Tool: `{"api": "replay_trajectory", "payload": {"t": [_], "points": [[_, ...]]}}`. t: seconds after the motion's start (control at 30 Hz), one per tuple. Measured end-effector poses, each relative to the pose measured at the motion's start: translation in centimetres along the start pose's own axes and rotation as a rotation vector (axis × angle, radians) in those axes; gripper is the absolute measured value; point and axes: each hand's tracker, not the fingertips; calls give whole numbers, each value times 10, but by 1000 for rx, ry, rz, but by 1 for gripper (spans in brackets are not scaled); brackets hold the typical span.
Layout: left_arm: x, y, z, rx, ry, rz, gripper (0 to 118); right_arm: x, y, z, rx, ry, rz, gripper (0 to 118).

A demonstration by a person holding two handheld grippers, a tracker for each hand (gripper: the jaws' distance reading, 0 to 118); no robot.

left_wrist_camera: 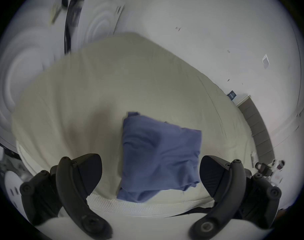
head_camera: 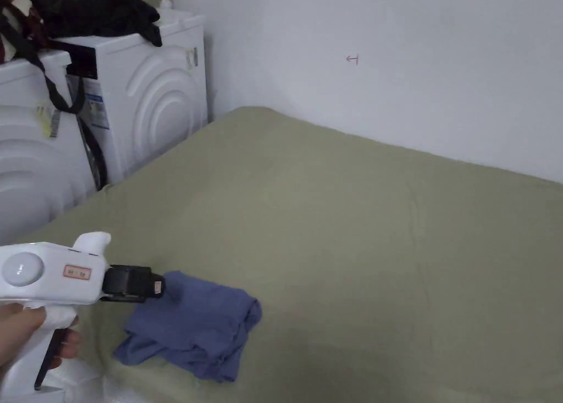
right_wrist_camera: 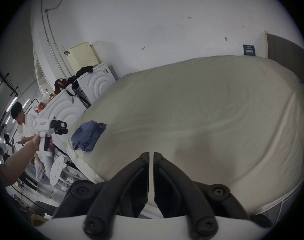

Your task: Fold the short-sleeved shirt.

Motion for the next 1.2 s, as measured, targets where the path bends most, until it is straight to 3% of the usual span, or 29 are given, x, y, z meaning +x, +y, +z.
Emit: {"api": "replay_trajectory", "payload": {"t": [0.03, 0.07, 0.13, 0.17, 0.2, 0.27, 0.43, 0.57, 0.7, 0.8, 0.9, 1.07, 1.2], "points": [[15, -1, 5, 19, 20, -16, 113, 7, 0, 5, 16, -16, 8, 8], [38, -4, 9, 43, 71, -34, 103, 10, 2, 12, 43, -44, 15, 8], [111, -18, 30, 122, 124, -94, 58, 17, 8, 28, 94, -102, 47, 8], [138, -24, 29, 150, 145, -122, 20, 21, 12, 36, 112, -128, 62, 8], [166, -31, 27, 138, 181, -166, 11, 25, 17, 43, 127, -150, 73, 8], [218, -45, 21, 190, 217, -241, 11, 33, 29, 59, 166, -182, 97, 8], [322, -67, 12, 354, 91, -260, 11, 50, 63, 99, 274, -233, 168, 8], [399, -76, 48, 665, 60, -404, 11, 52, 89, 134, 406, -312, 230, 8], [448, -70, 92, 794, 10, -454, 11, 38, 114, 167, 564, -367, 244, 8], [471, -68, 119, 879, 45, -506, 11, 17, 128, 188, 631, -362, 259, 8], [470, -70, 138, 880, -51, -468, 11, -2, 133, 195, 649, -355, 278, 8], [465, -72, 141, 872, 1, -464, 11, -15, 130, 190, 671, -390, 332, 8], [459, -71, 139, 876, 10, -448, 12, -11, 131, 190, 664, -350, 289, 8]]}}
